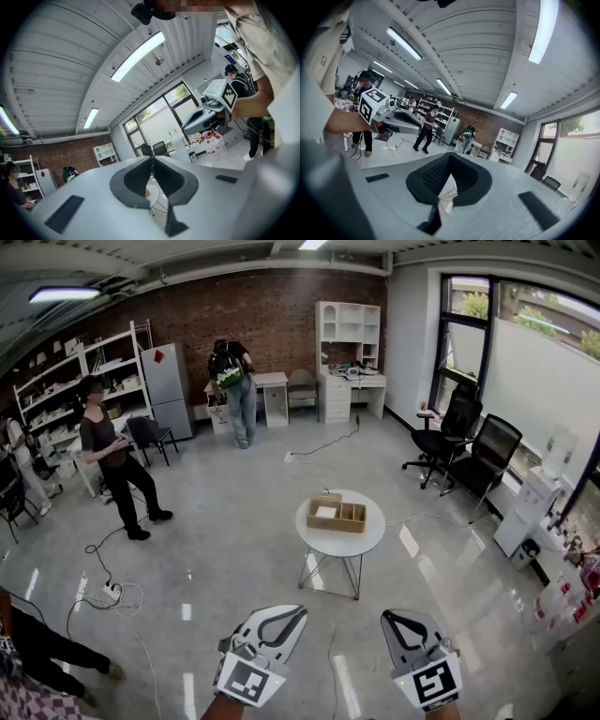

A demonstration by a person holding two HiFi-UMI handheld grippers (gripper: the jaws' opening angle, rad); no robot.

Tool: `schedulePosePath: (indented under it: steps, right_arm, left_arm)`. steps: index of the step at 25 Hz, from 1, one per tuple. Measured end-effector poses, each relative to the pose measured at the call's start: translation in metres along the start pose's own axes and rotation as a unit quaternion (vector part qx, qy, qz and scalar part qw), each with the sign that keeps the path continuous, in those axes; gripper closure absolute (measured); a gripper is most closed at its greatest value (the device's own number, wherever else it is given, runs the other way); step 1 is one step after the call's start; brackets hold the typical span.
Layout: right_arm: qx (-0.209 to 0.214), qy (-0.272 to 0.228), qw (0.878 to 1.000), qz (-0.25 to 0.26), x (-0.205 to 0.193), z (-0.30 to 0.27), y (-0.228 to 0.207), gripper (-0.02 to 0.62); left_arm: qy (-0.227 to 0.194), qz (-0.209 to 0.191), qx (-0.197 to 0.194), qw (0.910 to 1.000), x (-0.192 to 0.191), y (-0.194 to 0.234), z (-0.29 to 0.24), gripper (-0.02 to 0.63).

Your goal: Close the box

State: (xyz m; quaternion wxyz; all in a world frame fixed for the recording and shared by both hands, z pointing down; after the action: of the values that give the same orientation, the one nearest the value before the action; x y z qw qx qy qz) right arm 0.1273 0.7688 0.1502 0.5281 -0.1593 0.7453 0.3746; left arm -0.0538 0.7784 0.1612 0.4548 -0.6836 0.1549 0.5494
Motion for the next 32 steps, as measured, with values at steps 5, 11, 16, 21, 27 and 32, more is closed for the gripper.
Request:
schedulePosePath:
  steps: [5,11,16,21,27,32]
  right_arm:
    - [-0.005,-0.006,1.000,-0.013,0.003,-0.012,0.003,0.603]
    - [-0.003,-0.008,1.000,-0.009,0.012,-0.027,0.013,0.603]
    - [0.003,-0.009,1.000,-0.011,0.014,-0.043,0.010,0.603]
    - [0.013,-0.014,1.000,-0.015,0.008,-0.068,-0.005,0.603]
    - [0.036,-0.027,0.999,-0.020,-0.006,-0.108,-0.046,0.603]
    - [0.055,-0.040,0.997,-0.029,-0.028,-0.141,-0.097,0.603]
  left_arm:
    - [0.007,0.011,-0.003,0.9999,-0.015,0.009,0.006,0.581]
    - [-0.009,0.007,0.001,0.9999,-0.016,0.026,0.014,0.581]
    - [-0.008,0.009,0.006,0.9999,-0.019,0.037,0.013,0.581]
    - [0.001,0.009,0.015,0.9999,-0.032,0.052,0.000,0.581]
    - [0.023,0.004,0.034,0.9992,-0.046,0.072,-0.039,0.581]
    - [0.045,-0.002,0.048,0.9978,-0.062,0.084,-0.092,0.581]
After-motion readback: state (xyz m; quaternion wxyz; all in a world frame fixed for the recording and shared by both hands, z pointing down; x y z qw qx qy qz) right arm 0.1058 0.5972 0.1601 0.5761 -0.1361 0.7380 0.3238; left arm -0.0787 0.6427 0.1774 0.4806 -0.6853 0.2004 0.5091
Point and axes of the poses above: the fingertips, and each gripper's own axes: z backward along the fingers, y to its left, x out of its top, the point moved 5 cm from there along z, backward along the fingers, and after that the axes turned 3 degrees about -y, right-handed, at the moved point
